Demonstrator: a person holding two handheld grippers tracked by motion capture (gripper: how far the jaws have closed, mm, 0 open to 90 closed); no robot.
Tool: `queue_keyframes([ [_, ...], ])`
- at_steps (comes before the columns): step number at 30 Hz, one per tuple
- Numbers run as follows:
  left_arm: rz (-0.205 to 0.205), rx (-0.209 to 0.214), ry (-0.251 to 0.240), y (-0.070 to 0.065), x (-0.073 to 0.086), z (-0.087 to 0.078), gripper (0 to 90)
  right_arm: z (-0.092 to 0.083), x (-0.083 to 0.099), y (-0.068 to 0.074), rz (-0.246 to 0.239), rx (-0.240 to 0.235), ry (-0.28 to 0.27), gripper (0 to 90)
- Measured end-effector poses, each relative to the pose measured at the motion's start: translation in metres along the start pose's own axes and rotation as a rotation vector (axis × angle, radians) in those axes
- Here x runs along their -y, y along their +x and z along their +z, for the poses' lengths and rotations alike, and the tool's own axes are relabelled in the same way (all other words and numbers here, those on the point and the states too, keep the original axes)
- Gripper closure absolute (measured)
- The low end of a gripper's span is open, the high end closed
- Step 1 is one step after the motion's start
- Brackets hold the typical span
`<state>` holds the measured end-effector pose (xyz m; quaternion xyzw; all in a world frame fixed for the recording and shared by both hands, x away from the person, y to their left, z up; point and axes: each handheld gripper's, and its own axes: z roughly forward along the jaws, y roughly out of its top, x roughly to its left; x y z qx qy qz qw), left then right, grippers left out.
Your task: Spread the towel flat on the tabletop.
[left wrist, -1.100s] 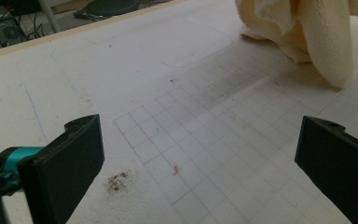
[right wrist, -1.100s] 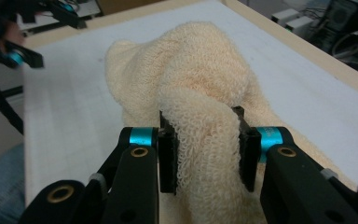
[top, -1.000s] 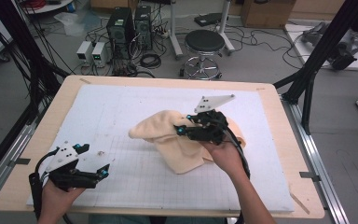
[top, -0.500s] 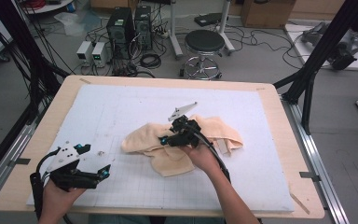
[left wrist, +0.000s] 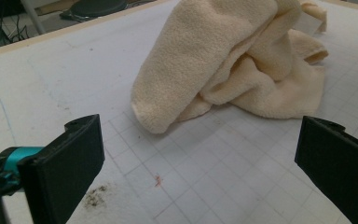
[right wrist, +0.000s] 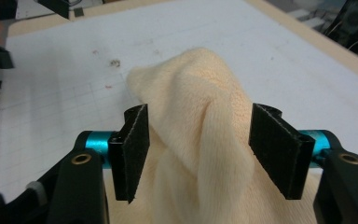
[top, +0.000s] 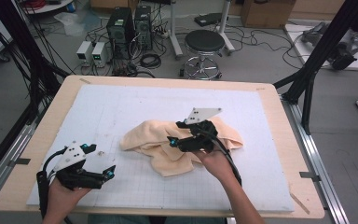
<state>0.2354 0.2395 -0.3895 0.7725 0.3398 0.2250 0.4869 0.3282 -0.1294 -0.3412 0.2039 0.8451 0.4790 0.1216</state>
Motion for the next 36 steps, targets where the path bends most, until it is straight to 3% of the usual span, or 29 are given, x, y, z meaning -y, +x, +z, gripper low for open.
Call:
queue_keyframes([
  [4,0.014,0.015,0.009,-0.003,-0.002,0.005,3.3,-0.016,0.011,0.016,-0.054,-0.020,-0.019,43.8],
  [8,0.020,0.026,0.007,-0.005,-0.004,0.008,3.6,-0.014,0.031,0.026,-0.085,-0.048,0.028,48.3],
  [10,0.018,0.025,0.009,-0.006,-0.004,0.009,3.6,-0.011,0.038,0.026,-0.082,-0.054,0.039,48.9],
  [12,0.025,0.035,0.010,-0.006,-0.004,0.010,8.0,-0.002,0.057,0.024,-0.037,-0.084,0.080,54.1],
  [15,0.029,0.039,0.011,-0.007,-0.004,0.011,8.3,0.004,0.070,0.022,-0.020,-0.098,0.107,56.5],
  [16,0.025,0.037,0.010,-0.007,-0.004,0.012,8.3,0.010,0.080,0.020,-0.008,-0.101,0.151,58.1],
  [20,0.022,0.047,0.012,-0.007,-0.004,0.012,8.7,0.018,0.086,0.020,-0.018,-0.105,0.210,60.7],
  [21,0.022,0.050,0.011,-0.007,-0.004,0.012,8.9,0.027,0.090,0.021,-0.024,-0.107,0.261,64.8],
  [22,0.022,0.053,0.012,-0.007,-0.003,0.012,8.9,0.027,0.090,0.021,-0.024,-0.107,0.261,64.8],
  [23,0.015,0.064,0.012,-0.007,-0.003,0.013,9.6,0.031,0.093,0.021,-0.027,-0.112,0.274,72.5],
  [24,0.015,0.064,0.012,-0.007,-0.003,0.013,9.9,0.031,0.093,0.021,-0.027,-0.112,0.274,72.5],
  [25,0.012,0.074,0.017,-0.008,-0.002,0.015,10.4,0.031,0.093,0.018,-0.012,-0.128,0.270,83.5],
  [28,0.020,0.082,0.026,-0.009,-0.002,0.017,12.0,0.030,0.093,0.017,0.001,-0.140,0.272,86.4],
  [29,0.022,0.085,0.028,-0.010,-0.003,0.019,14.0,0.025,0.092,0.015,0.036,-0.177,0.251,86.7],
  [31,0.021,0.084,0.026,-0.011,-0.003,0.020,14.9,0.011,0.090,0.011,0.057,-0.180,0.198,86.7],
  [33,0.014,0.103,0.026,-0.014,-0.005,0.025,15.6,-0.005,0.089,0.007,0.059,-0.154,0.159,86.7],
  [36,0.020,0.114,0.029,-0.016,-0.007,0.028,17.2,-0.027,0.095,0.004,0.070,-0.129,0.148,86.7],
])
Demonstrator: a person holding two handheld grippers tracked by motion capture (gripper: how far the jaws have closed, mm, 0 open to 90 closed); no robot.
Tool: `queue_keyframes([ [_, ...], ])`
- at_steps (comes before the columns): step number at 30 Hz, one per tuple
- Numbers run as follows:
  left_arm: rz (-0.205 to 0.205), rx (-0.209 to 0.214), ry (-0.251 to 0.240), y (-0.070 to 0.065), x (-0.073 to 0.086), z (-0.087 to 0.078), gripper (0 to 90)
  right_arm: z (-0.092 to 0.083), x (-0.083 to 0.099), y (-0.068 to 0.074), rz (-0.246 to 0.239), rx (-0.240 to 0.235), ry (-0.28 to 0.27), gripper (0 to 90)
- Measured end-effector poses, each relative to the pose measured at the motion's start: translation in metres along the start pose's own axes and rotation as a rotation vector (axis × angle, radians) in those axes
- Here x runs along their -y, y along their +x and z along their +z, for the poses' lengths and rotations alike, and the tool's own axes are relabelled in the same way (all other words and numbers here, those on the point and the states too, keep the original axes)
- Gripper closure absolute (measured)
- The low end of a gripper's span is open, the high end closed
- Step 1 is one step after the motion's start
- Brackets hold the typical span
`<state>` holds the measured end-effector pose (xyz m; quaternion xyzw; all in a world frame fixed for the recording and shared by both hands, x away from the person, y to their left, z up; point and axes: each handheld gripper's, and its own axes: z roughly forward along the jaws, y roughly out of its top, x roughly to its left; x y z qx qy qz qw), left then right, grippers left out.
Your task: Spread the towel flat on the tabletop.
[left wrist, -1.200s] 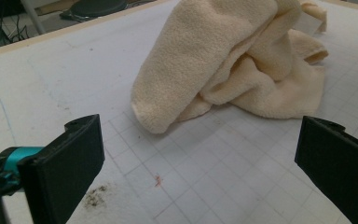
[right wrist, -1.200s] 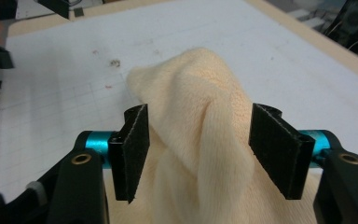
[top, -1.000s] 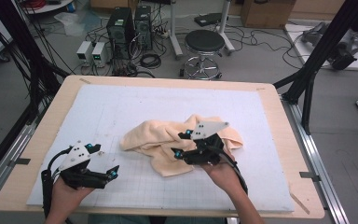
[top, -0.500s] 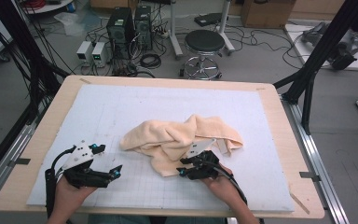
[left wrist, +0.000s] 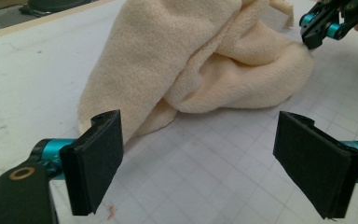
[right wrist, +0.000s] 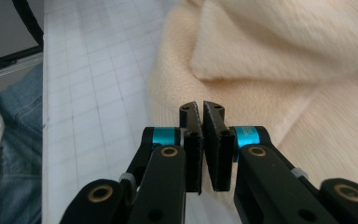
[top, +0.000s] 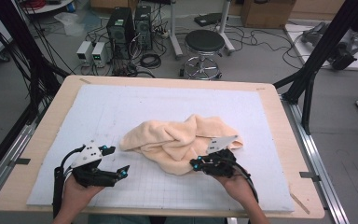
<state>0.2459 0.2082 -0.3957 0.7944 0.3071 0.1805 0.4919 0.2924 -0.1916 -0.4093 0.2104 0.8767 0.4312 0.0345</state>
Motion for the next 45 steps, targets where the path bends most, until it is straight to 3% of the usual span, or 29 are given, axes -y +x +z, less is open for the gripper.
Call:
queue_keyframes([
  [3,0.008,0.019,0.001,-0.004,-0.002,0.005,18.4,-0.009,0.012,0.002,0.000,0.013,0.032,86.7],
  [6,0.014,0.040,0.007,-0.008,-0.003,0.008,20.4,-0.008,0.018,0.004,0.000,-0.011,0.063,85.4],
  [7,0.016,0.045,0.008,-0.009,-0.003,0.009,22.8,-0.006,0.018,0.008,-0.031,-0.007,0.074,78.9],
  [8,0.019,0.049,0.010,-0.009,-0.003,0.009,22.8,-0.006,0.018,0.008,-0.031,-0.007,0.074,78.9],
  [10,0.025,0.060,0.015,-0.010,-0.002,0.010,24.8,-0.003,0.007,0.010,-0.064,0.001,0.039,69.0],
  [11,0.024,0.061,0.015,-0.010,-0.002,0.010,24.8,-0.003,0.007,0.010,-0.064,0.001,0.039,69.0],
  [12,0.020,0.059,0.007,-0.009,-0.002,0.010,24.8,0.004,-0.001,0.011,-0.095,0.005,0.024,62.7],
  [14,0.016,0.061,0.003,-0.008,-0.002,0.009,24.8,0.009,-0.004,0.010,-0.110,0.010,0.027,62.5],
  [15,0.015,0.060,0.002,-0.007,-0.001,0.009,24.7,0.023,-0.007,0.009,-0.135,0.003,0.057,60.9],
  [19,0.012,0.063,0.002,-0.005,0.001,0.010,24.7,0.048,-0.004,0.005,-0.132,-0.009,0.144,67.8],
  [22,0.018,0.066,0.013,-0.004,0.001,0.011,24.7,0.049,-0.004,0.004,-0.118,-0.016,0.137,85.0],
  [24,0.018,0.068,0.013,-0.004,0.001,0.011,24.7,0.049,-0.005,0.005,-0.123,-0.018,0.142,86.1],
  [27,0.014,0.073,0.006,-0.005,0.001,0.011,24.7,0.042,-0.010,0.007,-0.136,-0.022,0.116,87.0],
  [28,0.014,0.077,0.006,-0.004,0.001,0.011,24.7,0.032,-0.015,0.008,-0.132,-0.011,0.068,87.1],
  [30,0.013,0.080,0.006,-0.004,0.001,0.011,24.7,0.027,-0.017,0.007,-0.136,0.003,0.052,87.1],
  [31,0.012,0.084,0.013,-0.005,0.002,0.013,24.8,0.018,-0.017,0.003,-0.114,0.025,0.020,87.1],
  [34,0.014,0.093,0.021,-0.007,0.002,0.017,25.3,0.008,-0.014,-0.005,-0.076,0.049,-0.010,87.1],
  [39,0.039,0.121,0.044,-0.013,0.000,0.030,30.9,0.001,-0.012,-0.013,-0.054,0.079,-0.030,87.1],
  [45,0.101,0.172,0.125,-0.022,-0.001,0.054,40.5,0.000,-0.010,-0.015,-0.035,0.087,-0.035,87.0],
])
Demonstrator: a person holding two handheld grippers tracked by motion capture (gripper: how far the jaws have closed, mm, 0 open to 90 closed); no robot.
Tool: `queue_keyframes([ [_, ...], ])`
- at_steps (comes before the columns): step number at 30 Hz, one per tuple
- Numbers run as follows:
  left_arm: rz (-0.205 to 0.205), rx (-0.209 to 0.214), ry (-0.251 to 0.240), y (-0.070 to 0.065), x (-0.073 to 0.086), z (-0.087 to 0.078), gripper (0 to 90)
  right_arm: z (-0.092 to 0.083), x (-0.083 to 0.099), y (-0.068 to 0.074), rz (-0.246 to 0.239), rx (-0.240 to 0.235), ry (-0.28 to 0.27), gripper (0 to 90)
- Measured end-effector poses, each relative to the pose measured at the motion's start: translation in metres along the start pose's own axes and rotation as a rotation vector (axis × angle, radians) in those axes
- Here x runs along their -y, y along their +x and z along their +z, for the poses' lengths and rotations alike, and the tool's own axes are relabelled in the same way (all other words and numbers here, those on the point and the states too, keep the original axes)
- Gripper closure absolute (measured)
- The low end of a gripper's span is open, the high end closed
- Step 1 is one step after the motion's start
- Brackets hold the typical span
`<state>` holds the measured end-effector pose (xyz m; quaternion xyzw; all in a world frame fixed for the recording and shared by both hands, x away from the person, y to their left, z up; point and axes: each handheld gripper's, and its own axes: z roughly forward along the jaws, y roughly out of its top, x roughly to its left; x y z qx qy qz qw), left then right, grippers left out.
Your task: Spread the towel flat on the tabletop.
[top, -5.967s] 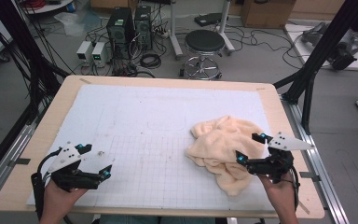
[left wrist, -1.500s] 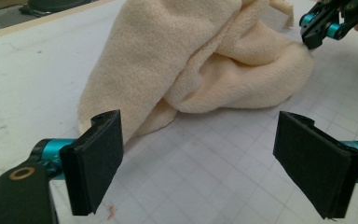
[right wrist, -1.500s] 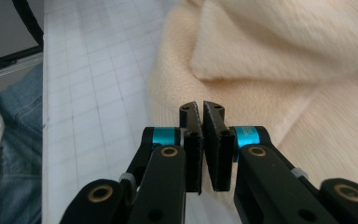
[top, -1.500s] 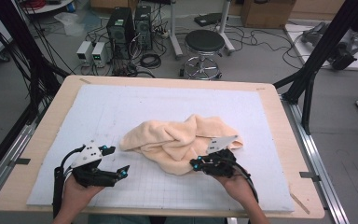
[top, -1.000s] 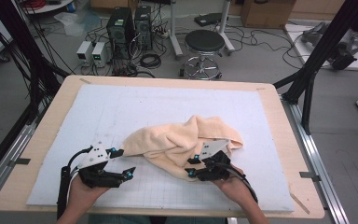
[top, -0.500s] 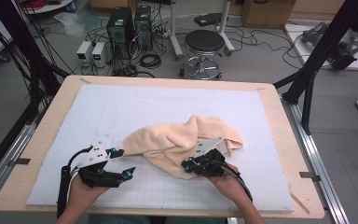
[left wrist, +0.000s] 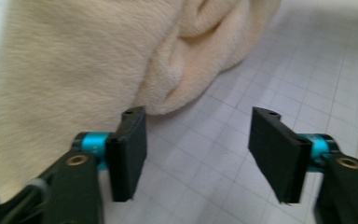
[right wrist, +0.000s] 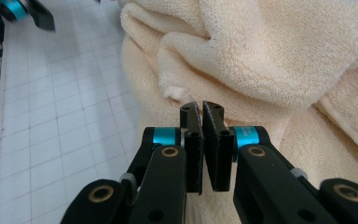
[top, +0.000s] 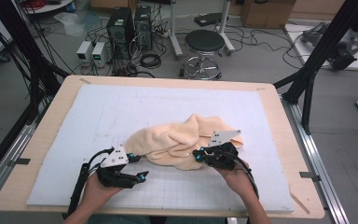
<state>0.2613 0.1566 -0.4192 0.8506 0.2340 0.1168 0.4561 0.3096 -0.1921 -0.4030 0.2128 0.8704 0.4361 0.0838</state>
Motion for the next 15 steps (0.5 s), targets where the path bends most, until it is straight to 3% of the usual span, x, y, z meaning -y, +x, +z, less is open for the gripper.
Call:
queue_keyframes([
  [3,-0.018,-0.004,0.011,0.006,-0.002,0.009,42.6,0.001,0.000,0.000,-0.007,0.003,0.000,87.0],
  [6,-0.072,-0.005,0.000,0.015,-0.005,0.018,47.2,0.001,-0.001,0.000,-0.004,-0.001,-0.005,86.9],
  [12,-0.093,-0.056,0.023,0.020,-0.010,0.036,55.1,0.008,-0.003,0.006,-0.027,-0.024,0.015,86.6],
  [13,-0.089,-0.060,0.033,0.022,-0.012,0.039,67.2,0.012,-0.004,0.010,-0.042,-0.027,0.034,86.5],
  [15,-0.096,-0.057,0.027,0.024,-0.013,0.039,79.1,0.014,-0.005,0.014,-0.053,-0.037,0.040,86.5],
])
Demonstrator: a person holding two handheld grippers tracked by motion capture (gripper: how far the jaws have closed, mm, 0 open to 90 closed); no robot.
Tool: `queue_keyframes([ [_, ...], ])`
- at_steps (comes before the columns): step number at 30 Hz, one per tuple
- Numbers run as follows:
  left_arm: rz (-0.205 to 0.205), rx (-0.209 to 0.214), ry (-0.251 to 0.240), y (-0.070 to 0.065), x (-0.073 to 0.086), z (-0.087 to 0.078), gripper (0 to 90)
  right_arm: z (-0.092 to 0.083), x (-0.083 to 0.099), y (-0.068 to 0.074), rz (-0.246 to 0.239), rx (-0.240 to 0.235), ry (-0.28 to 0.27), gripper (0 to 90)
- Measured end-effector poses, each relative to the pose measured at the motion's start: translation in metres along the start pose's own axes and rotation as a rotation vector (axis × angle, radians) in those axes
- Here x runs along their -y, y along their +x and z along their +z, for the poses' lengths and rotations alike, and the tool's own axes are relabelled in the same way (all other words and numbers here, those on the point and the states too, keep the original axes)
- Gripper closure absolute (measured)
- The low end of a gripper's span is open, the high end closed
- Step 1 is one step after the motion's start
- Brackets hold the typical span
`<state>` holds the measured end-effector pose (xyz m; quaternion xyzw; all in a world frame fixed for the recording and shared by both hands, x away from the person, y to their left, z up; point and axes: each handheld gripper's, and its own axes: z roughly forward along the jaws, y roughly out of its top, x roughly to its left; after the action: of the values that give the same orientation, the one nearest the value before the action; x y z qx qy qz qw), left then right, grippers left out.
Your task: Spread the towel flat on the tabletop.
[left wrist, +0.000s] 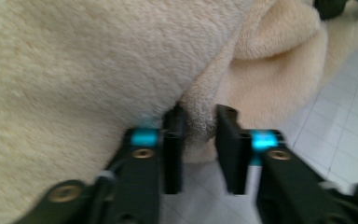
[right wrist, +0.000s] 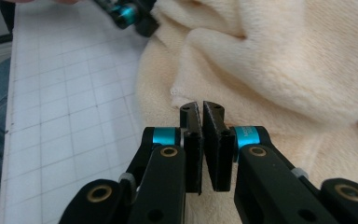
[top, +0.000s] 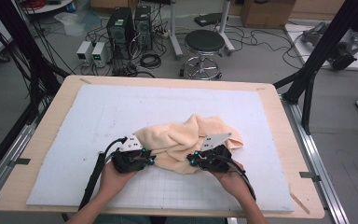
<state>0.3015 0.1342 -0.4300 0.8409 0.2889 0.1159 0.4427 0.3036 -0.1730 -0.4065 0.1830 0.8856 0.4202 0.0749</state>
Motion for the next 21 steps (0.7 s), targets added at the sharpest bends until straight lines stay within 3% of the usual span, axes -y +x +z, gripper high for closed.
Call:
queue_keyframes([
  [4,-0.008,0.023,-0.032,0.003,-0.006,-0.014,83.6,-0.003,-0.006,0.007,-0.012,-0.014,-0.013,86.5],
  [7,-0.012,0.026,-0.073,0.003,-0.011,-0.036,84.1,-0.005,-0.012,0.014,-0.035,-0.020,-0.022,86.5],
  [11,-0.004,0.012,-0.127,-0.001,-0.022,-0.078,84.1,-0.013,-0.036,0.035,-0.105,-0.037,-0.072,86.5],
  [12,-0.001,0.011,-0.140,-0.002,-0.026,-0.089,84.1,-0.013,-0.036,0.035,-0.105,-0.037,-0.072,86.5],
  [13,0.020,0.004,-0.162,-0.006,-0.035,-0.111,84.1,-0.019,-0.046,0.046,-0.131,-0.048,-0.098,86.5],
  [14,0.020,0.004,-0.162,-0.006,-0.035,-0.111,84.1,-0.019,-0.046,0.046,-0.131,-0.048,-0.098,86.5],
  [15,0.037,-0.002,-0.178,-0.008,-0.041,-0.121,84.1,-0.027,-0.057,0.056,-0.152,-0.055,-0.128,86.5],
  [18,0.074,0.011,-0.203,-0.012,-0.060,-0.137,84.0,-0.041,-0.069,0.064,-0.183,-0.049,-0.170,86.5],
  [21,0.121,0.007,-0.171,-0.009,-0.076,-0.124,83.6,-0.050,-0.068,0.058,-0.172,-0.006,-0.174,86.5],
])
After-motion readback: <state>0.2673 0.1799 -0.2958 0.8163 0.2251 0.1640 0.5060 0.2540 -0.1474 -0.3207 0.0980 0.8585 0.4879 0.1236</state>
